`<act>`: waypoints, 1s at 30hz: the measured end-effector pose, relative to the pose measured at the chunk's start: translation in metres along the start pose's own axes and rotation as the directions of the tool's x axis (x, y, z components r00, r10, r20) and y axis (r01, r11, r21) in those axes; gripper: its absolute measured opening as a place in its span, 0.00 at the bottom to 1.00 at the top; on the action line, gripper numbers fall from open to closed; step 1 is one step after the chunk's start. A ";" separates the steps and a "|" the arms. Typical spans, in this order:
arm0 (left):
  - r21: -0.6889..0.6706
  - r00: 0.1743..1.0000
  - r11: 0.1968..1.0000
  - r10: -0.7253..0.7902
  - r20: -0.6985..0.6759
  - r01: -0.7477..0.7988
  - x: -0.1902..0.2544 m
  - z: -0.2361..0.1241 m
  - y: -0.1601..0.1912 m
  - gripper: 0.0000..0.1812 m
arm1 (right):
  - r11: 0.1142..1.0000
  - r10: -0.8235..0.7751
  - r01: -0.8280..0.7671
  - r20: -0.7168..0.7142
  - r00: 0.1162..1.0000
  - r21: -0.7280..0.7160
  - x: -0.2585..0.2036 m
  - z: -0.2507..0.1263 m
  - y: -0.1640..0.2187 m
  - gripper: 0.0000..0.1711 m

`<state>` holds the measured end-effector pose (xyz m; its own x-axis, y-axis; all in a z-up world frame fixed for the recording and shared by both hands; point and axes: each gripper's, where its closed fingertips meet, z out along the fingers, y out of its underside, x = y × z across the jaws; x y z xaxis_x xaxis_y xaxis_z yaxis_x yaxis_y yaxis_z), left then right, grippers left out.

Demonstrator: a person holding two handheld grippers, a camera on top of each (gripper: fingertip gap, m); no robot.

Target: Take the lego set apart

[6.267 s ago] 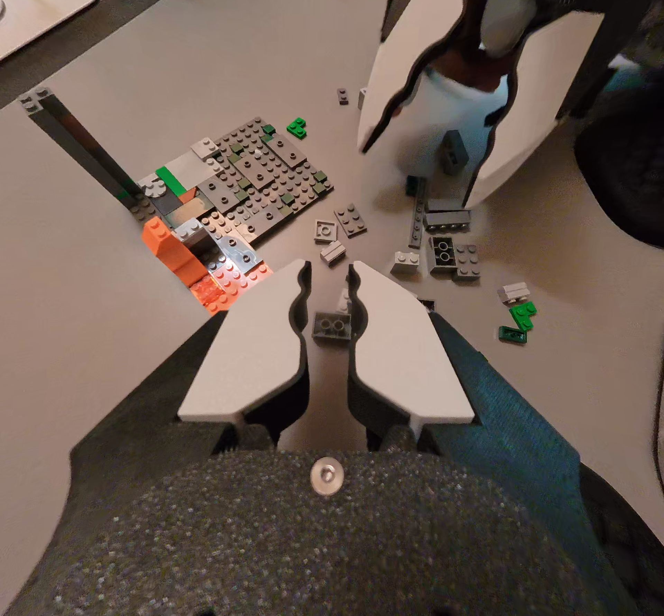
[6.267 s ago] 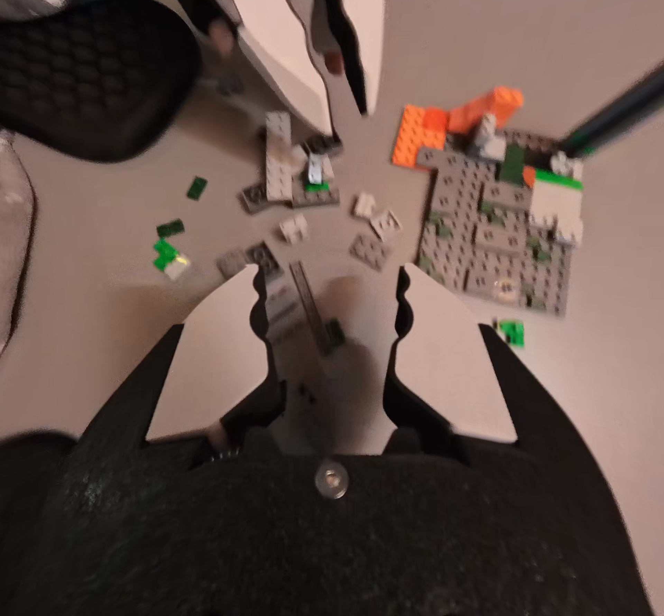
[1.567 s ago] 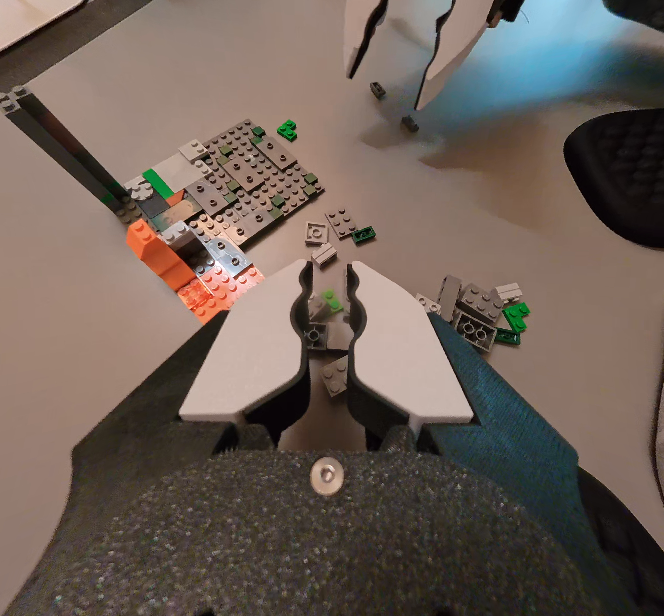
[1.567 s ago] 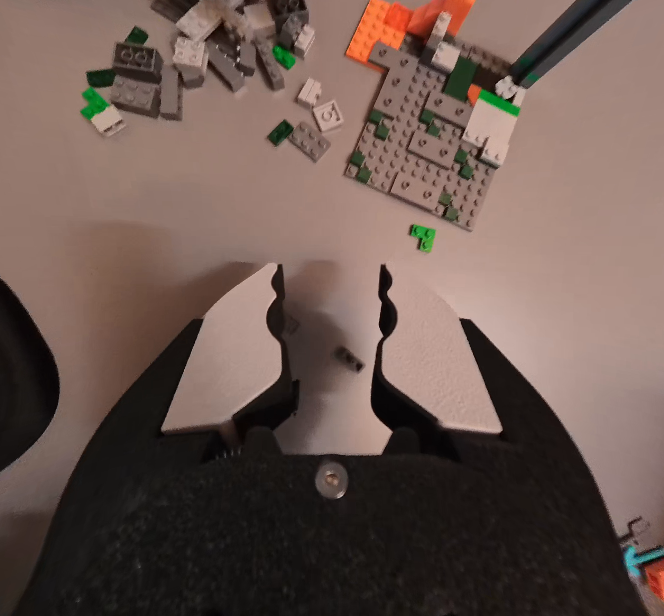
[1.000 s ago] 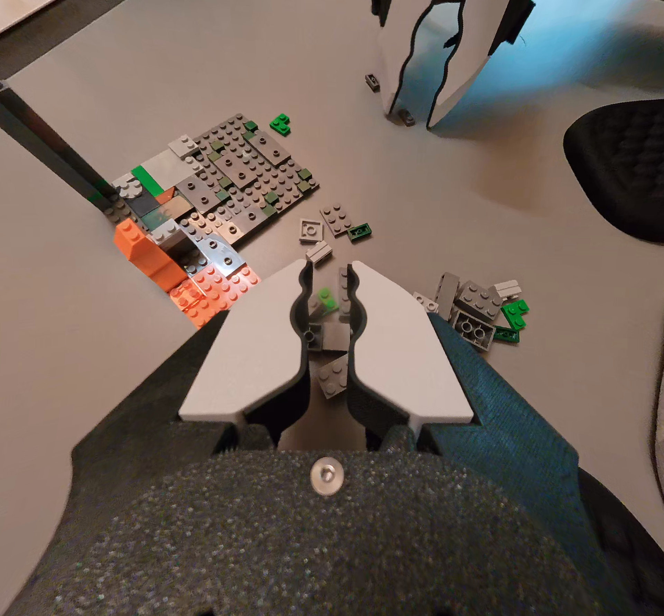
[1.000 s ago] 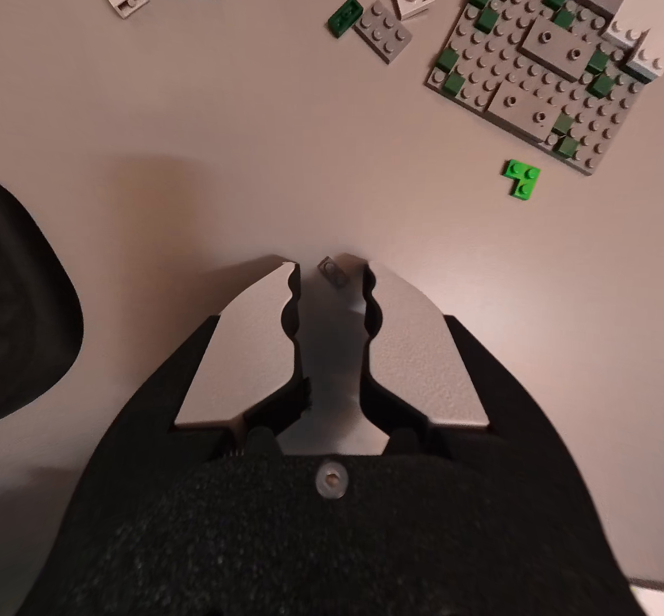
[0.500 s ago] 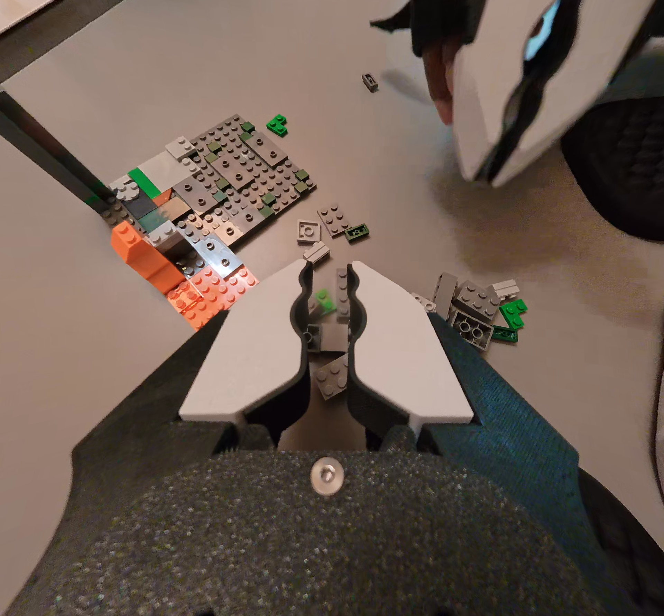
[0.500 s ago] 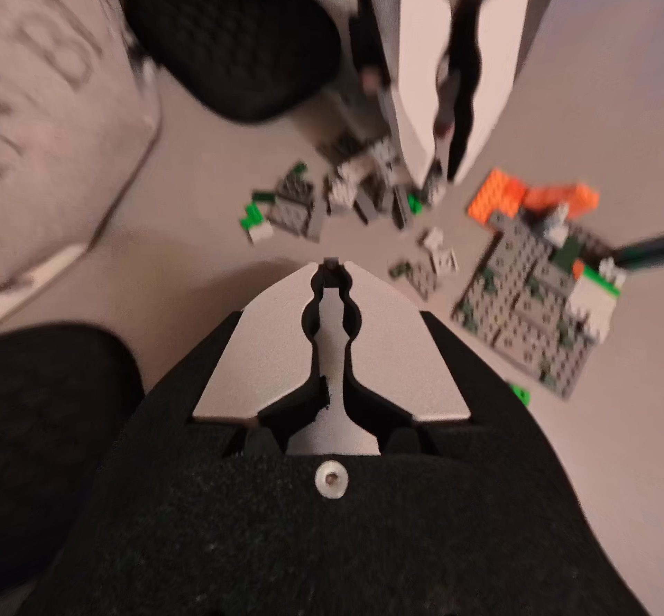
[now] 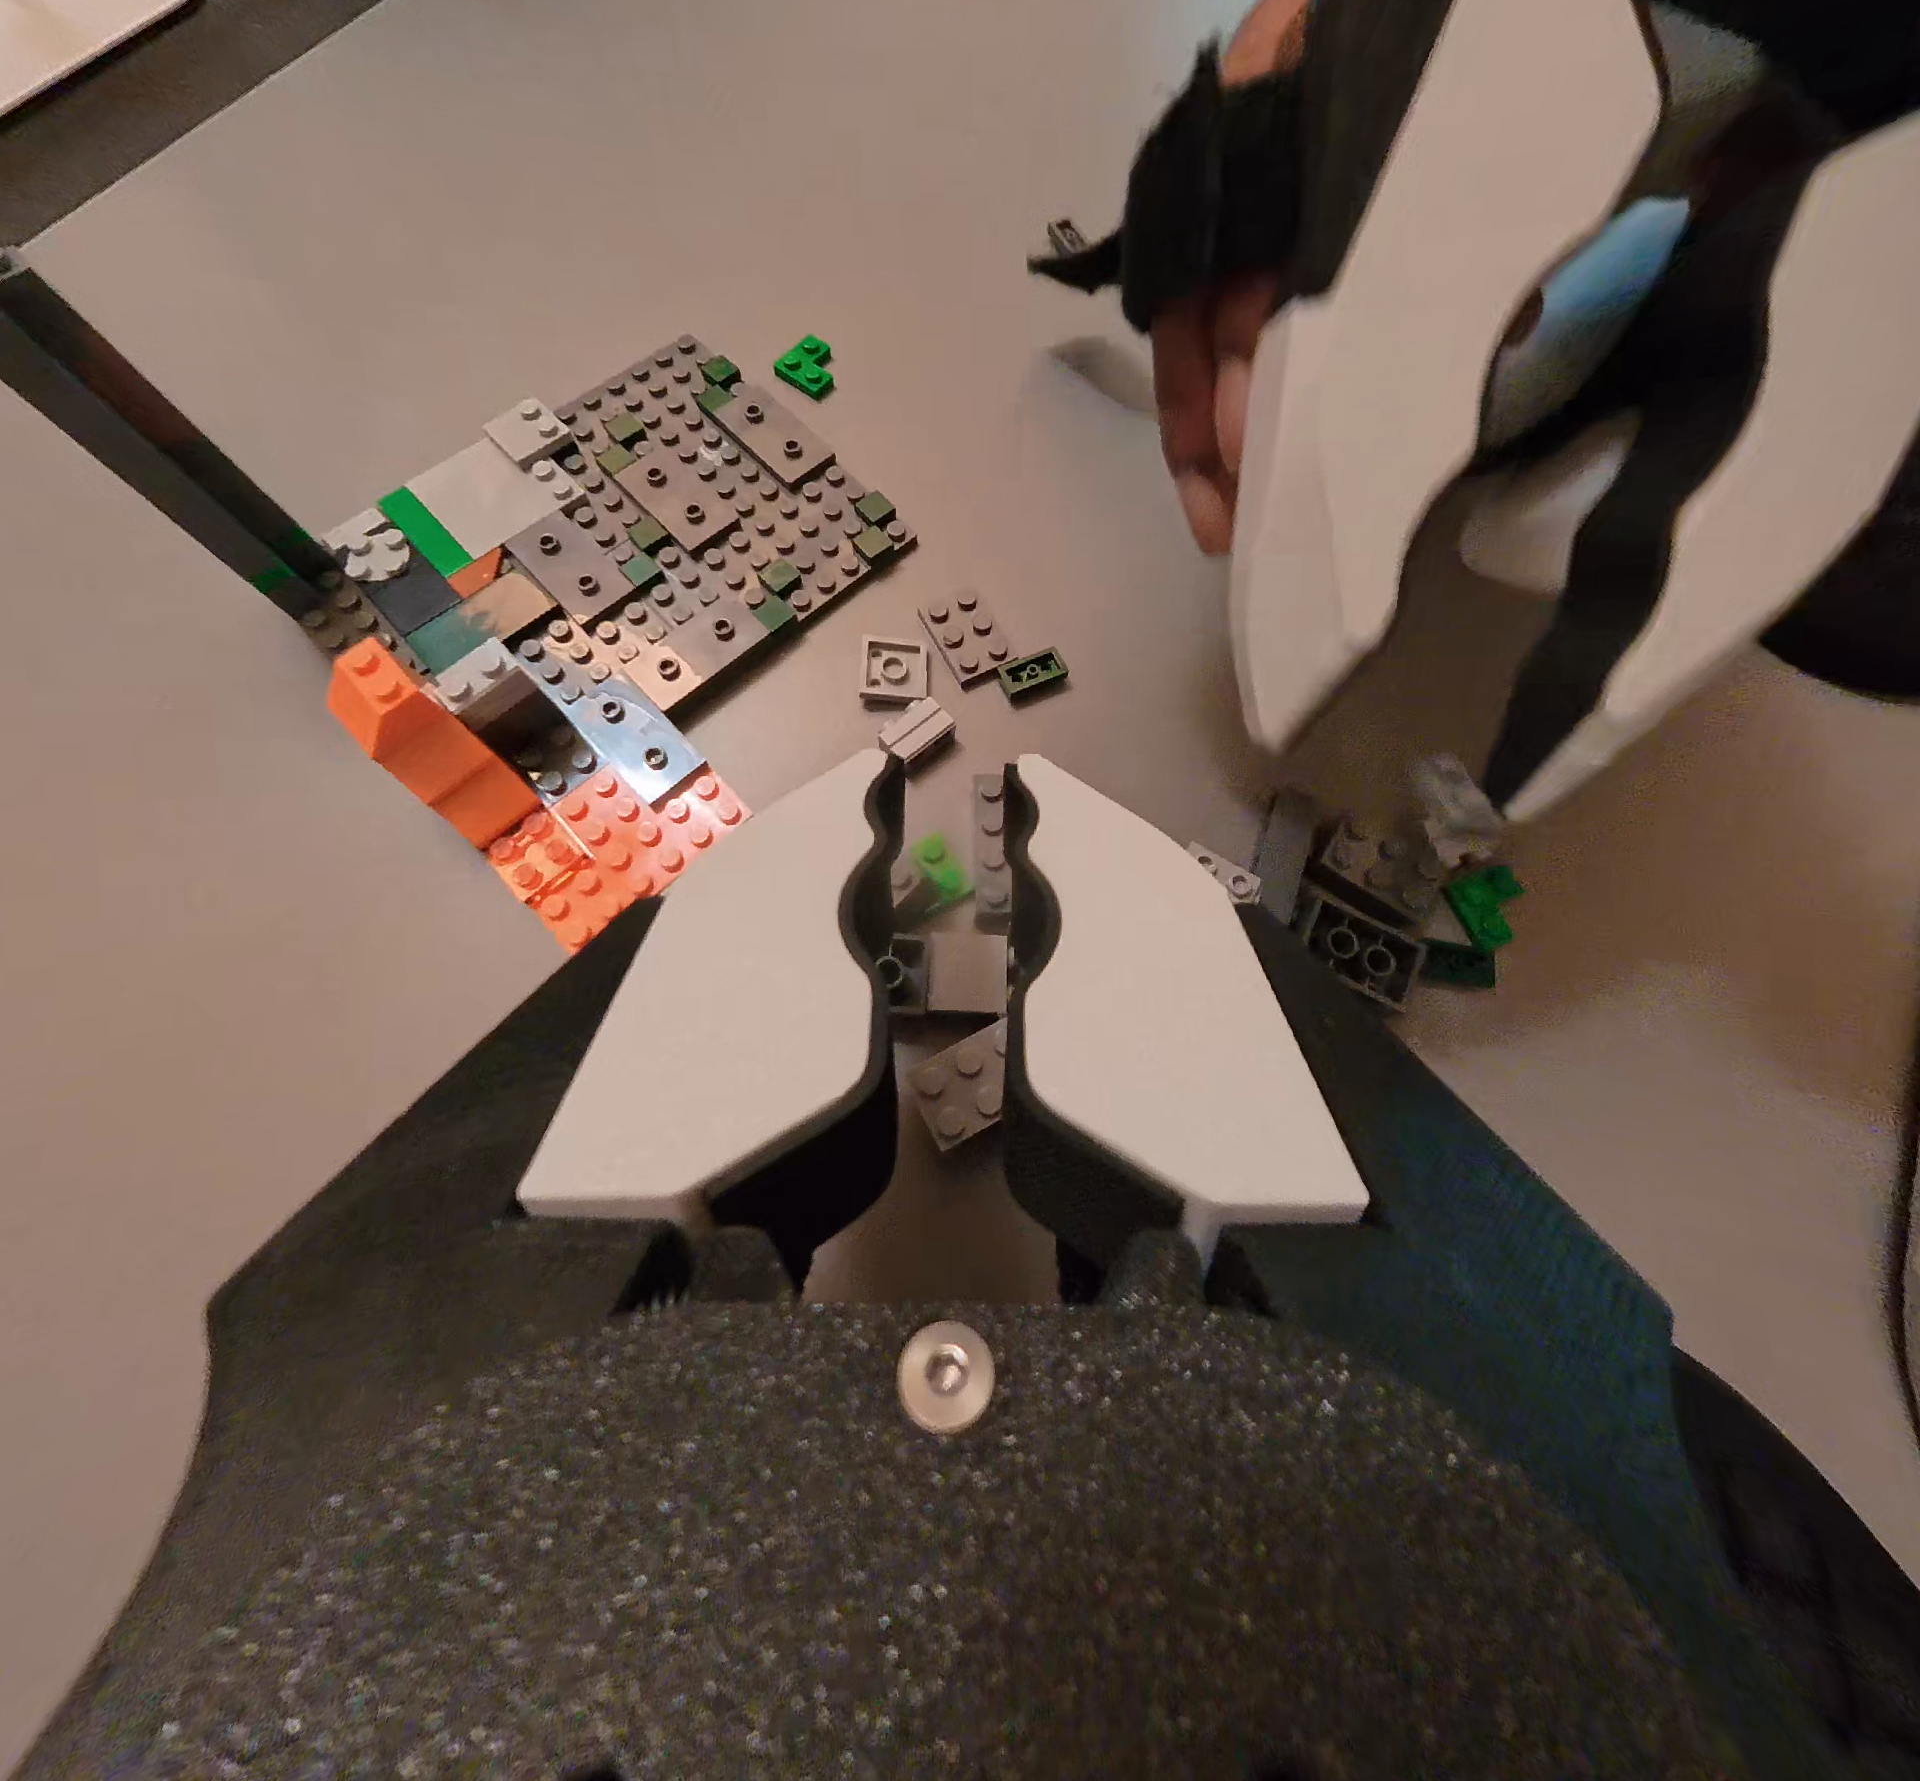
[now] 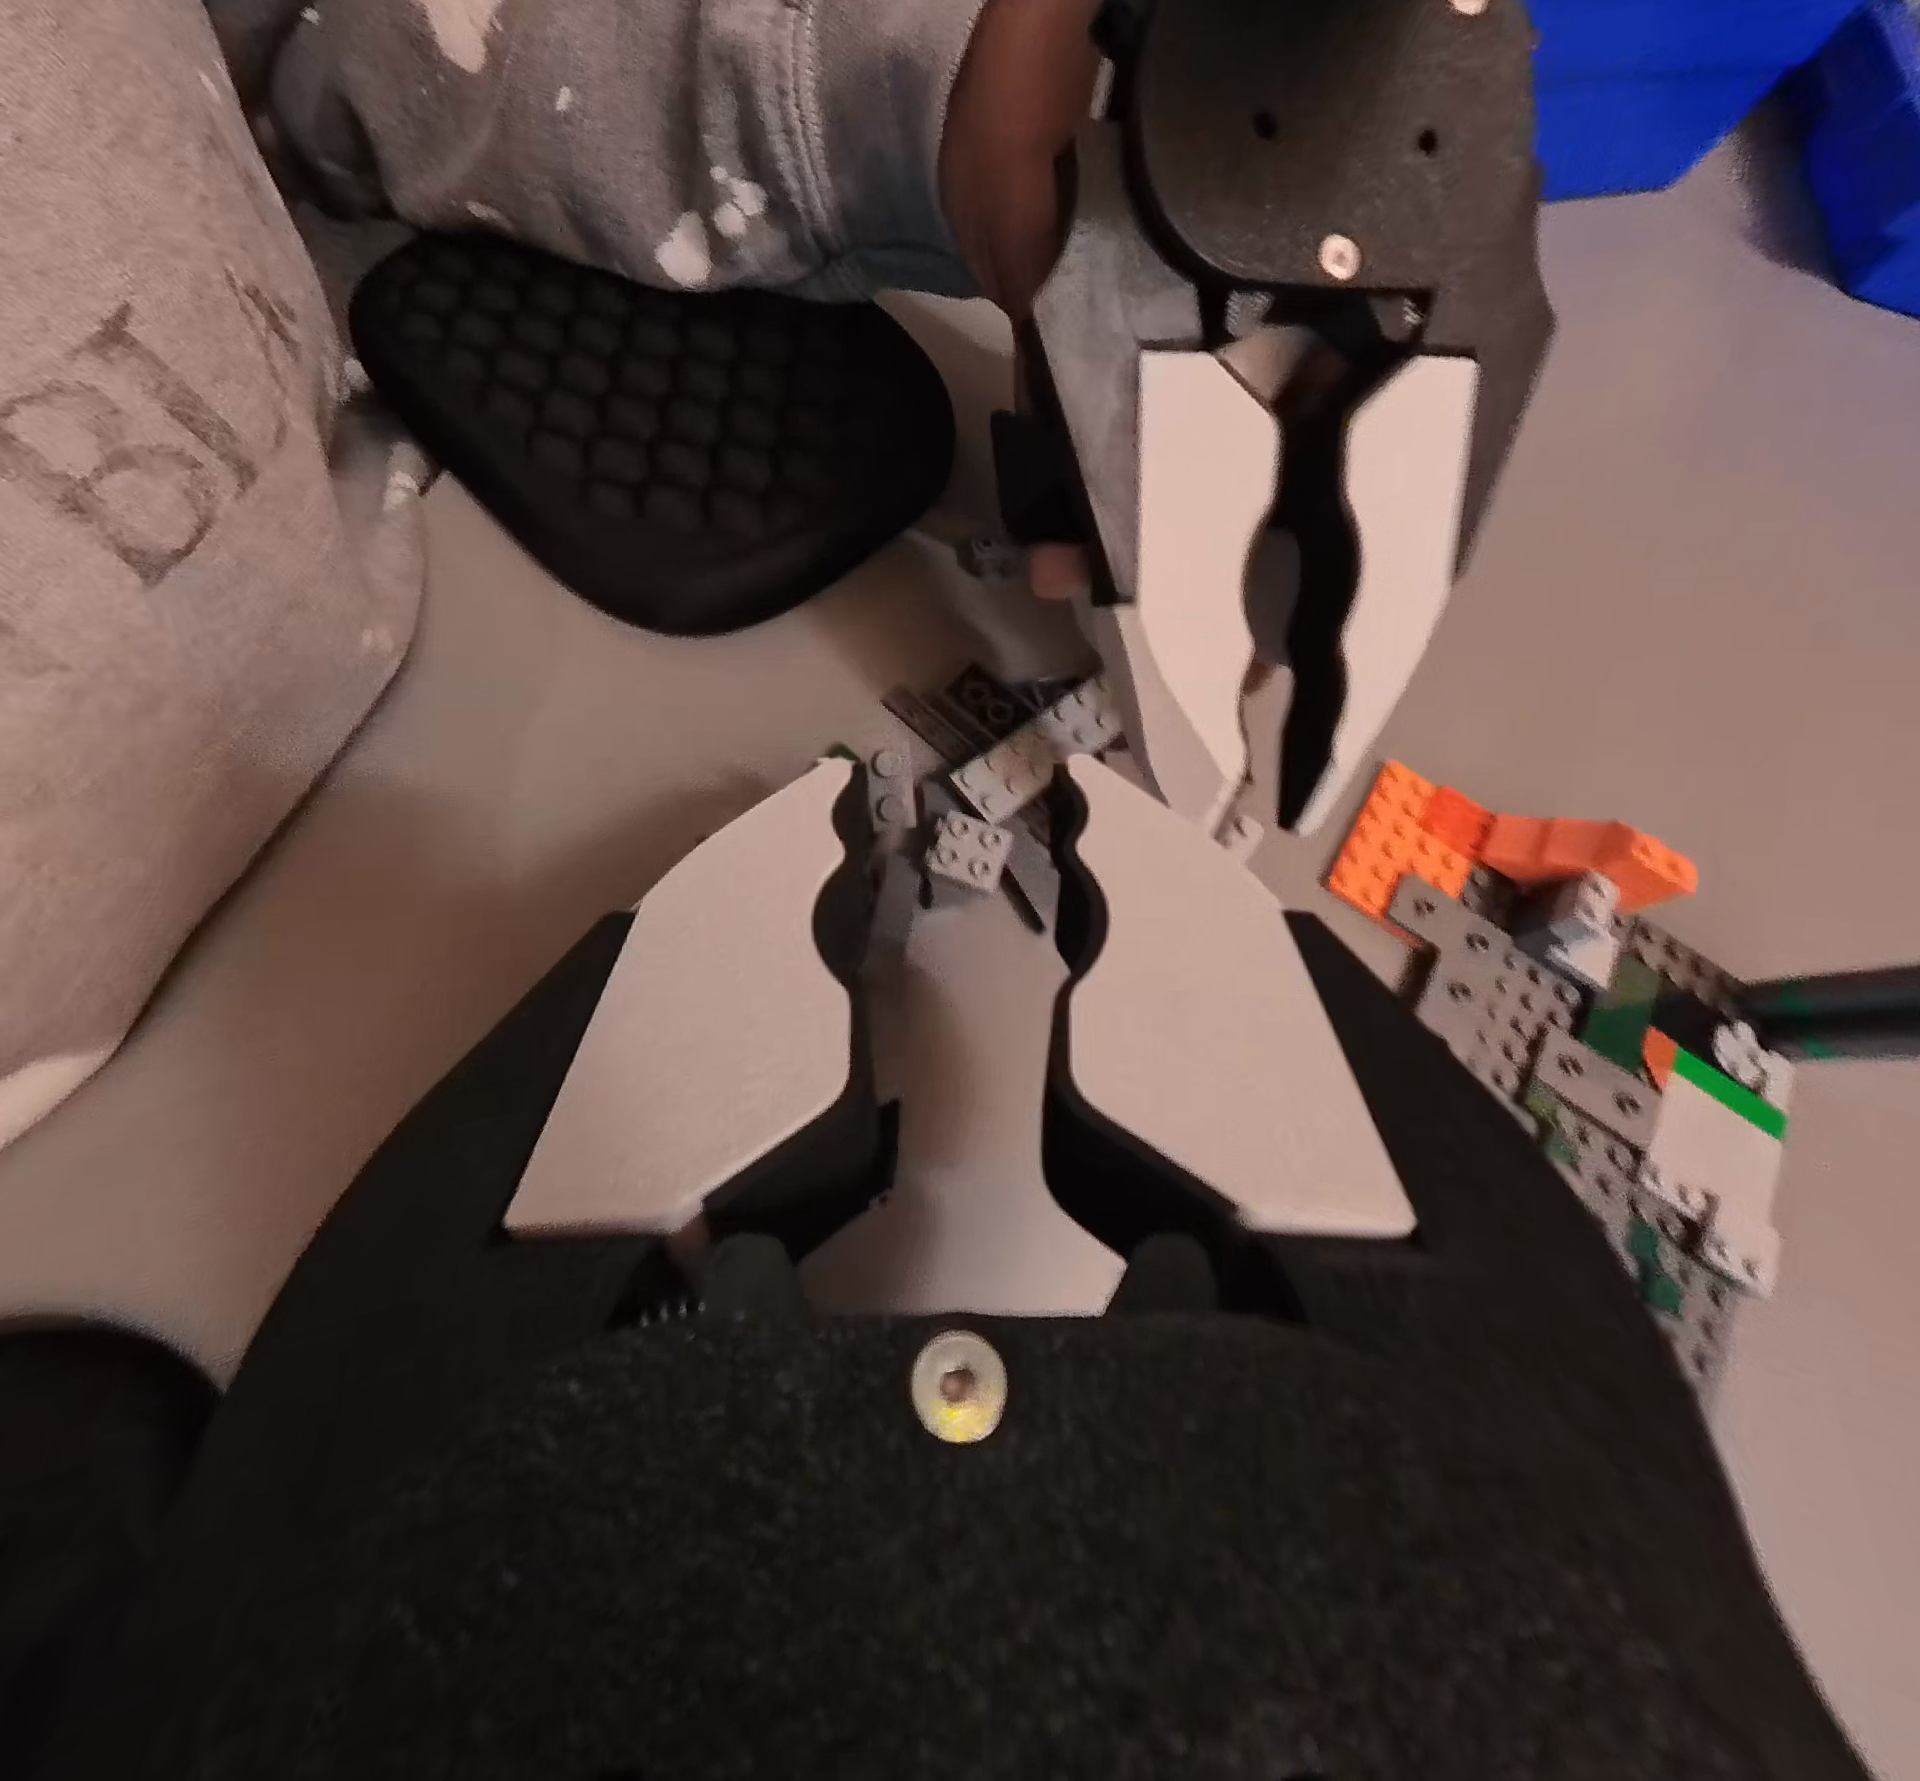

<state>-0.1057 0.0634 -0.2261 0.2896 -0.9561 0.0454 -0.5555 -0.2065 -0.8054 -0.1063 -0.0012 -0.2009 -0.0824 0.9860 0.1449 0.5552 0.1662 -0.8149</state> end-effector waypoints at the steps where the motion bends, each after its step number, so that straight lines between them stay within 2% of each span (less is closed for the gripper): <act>1: 0.000 1.000 1.000 0.001 -0.001 -0.001 0.000 0.000 0.000 0.10 | 1.000 0.014 -0.014 -0.019 1.000 0.004 0.004 -0.007 0.003 0.20; 7: -0.009 1.000 1.000 0.010 -0.007 -0.010 0.002 0.002 0.000 0.10 | 0.998 0.054 -0.051 -0.108 0.993 0.037 0.017 -0.041 0.009 0.20; 12: 0.000 1.000 1.000 0.013 -0.004 -0.013 0.003 0.002 -0.002 0.10 | 0.998 0.054 -0.048 -0.119 0.991 0.050 0.016 -0.042 0.008 0.19; 14: 0.045 0.999 0.998 0.033 -0.011 -0.032 0.006 -0.001 -0.010 0.10 | 0.998 0.049 -0.044 -0.119 0.992 0.044 0.017 -0.039 0.009 0.19; 18: 0.228 0.980 0.961 0.180 -0.082 -0.158 0.034 -0.017 -0.040 0.10 | 0.999 0.044 -0.042 -0.117 0.992 0.027 0.019 -0.032 0.011 0.20; 22: 0.308 0.928 0.899 0.357 -0.104 -0.311 0.060 -0.027 -0.048 0.11 | 0.999 0.050 -0.047 -0.115 0.992 0.027 0.023 -0.027 0.012 0.20; 30: 0.206 0.870 0.869 0.479 -0.120 -0.450 0.072 -0.016 -0.029 0.14 | 0.999 0.022 -0.019 -0.081 0.996 0.037 0.024 -0.018 0.002 0.21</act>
<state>-0.0815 -0.0029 -0.1901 -0.1079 -0.9552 -0.2755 -0.4522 0.2940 -0.8421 -0.0917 0.0226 -0.1890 -0.0031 0.9851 0.1718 0.5259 0.1477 -0.8376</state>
